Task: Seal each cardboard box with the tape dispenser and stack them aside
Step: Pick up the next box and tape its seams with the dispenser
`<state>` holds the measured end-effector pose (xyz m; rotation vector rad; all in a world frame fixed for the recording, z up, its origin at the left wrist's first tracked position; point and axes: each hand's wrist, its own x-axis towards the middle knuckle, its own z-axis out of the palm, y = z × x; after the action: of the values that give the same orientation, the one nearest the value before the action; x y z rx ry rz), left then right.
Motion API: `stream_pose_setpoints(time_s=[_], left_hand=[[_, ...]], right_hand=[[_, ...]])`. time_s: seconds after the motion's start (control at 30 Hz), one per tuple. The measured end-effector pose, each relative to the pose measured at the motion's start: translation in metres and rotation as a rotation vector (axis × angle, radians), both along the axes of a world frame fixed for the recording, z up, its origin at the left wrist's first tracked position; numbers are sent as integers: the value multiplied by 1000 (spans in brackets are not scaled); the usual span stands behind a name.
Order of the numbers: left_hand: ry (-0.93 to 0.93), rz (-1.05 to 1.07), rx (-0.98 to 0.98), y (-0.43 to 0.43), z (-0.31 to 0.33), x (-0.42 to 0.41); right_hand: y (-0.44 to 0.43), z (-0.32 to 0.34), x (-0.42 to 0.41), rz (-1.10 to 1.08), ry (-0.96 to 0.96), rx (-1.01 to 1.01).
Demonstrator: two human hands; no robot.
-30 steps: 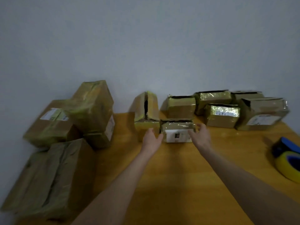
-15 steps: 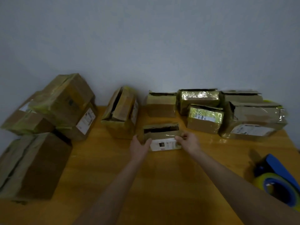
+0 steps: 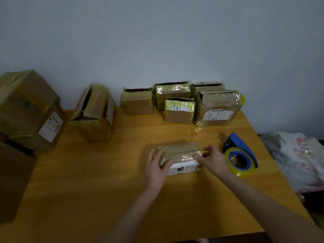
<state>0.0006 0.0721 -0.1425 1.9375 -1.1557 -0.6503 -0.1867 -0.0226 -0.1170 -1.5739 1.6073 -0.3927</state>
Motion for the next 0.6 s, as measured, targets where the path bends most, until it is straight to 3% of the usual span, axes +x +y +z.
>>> stream_pose_setpoints(time_s=[0.23, 0.37, 0.6], left_hand=[[-3, -18, -9, 5, -1, -21], [14, 12, 23, 5, 1, -26], [149, 290, 92, -9, 12, -37]], right_hand=[[-9, -9, -15, 271, 180, -99], [-18, -13, -14, 506, 152, -114], [-27, -17, -15, 581, 128, -106]])
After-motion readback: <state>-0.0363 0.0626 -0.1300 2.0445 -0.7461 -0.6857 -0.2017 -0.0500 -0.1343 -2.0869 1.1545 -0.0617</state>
